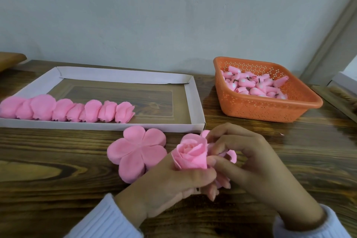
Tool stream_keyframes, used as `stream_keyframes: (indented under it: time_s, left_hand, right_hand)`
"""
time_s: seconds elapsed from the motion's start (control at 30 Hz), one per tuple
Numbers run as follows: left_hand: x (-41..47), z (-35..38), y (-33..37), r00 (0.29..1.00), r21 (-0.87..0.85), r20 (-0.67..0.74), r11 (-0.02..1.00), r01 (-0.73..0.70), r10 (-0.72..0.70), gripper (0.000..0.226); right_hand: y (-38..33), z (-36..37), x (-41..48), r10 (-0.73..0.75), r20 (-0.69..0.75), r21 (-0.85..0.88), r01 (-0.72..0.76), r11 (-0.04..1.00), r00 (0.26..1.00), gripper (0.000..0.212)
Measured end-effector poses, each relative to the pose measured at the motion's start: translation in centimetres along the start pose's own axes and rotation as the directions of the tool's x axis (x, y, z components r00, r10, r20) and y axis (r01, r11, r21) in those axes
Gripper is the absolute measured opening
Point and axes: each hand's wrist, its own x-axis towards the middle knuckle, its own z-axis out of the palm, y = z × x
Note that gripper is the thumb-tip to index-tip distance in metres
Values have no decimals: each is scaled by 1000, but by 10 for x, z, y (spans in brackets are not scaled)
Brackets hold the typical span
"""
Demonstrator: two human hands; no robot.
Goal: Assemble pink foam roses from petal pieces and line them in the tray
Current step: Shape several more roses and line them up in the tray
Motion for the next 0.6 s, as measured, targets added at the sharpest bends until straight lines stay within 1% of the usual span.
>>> stream_keyframes:
  time_s: [0.07, 0.13, 0.2, 0.27, 0.33, 0.4, 0.5, 0.6]
  left_hand:
    - [0, 0, -1, 1000, 21, -11, 1000, 7, -7, 20]
    - [0, 0, -3, 999, 38, -52, 999, 18, -16, 21]
    - [0, 0, -3, 995, 3, -93, 1000, 24, -24, 19]
    - [0, 0, -2, 994, -34, -103, 999, 21, -25, 18]
    - [1, 0, 0, 995, -54, -100, 998, 14, -19, 16]
    - [0, 0, 0, 994, -49, -111, 999, 2, -8, 15]
    - [0, 0, -2, 985, 13, -173, 1000, 1, 2, 16]
    - [1, -1, -3, 979, 66, -202, 998, 10, 3, 18]
  right_hand:
    - [0, 0, 0, -3, 17, 12, 3, 1000, 1000, 20]
    - [-1, -2, 0, 9, 52, 74, -13, 997, 999, 19]
    - [-1, -7, -1, 33, 88, 119, -44, 992, 996, 13]
    - [0, -11, -3, 58, 129, 124, -74, 989, 990, 2]
    - [0, -13, -4, 73, 143, 118, -90, 989, 987, 17]
    - [0, -14, -4, 50, 113, 118, -63, 991, 992, 25]
    - [0, -12, -3, 9, 65, 125, -17, 992, 998, 22]
    - [1, -11, -3, -18, 53, 113, 12, 994, 998, 21]
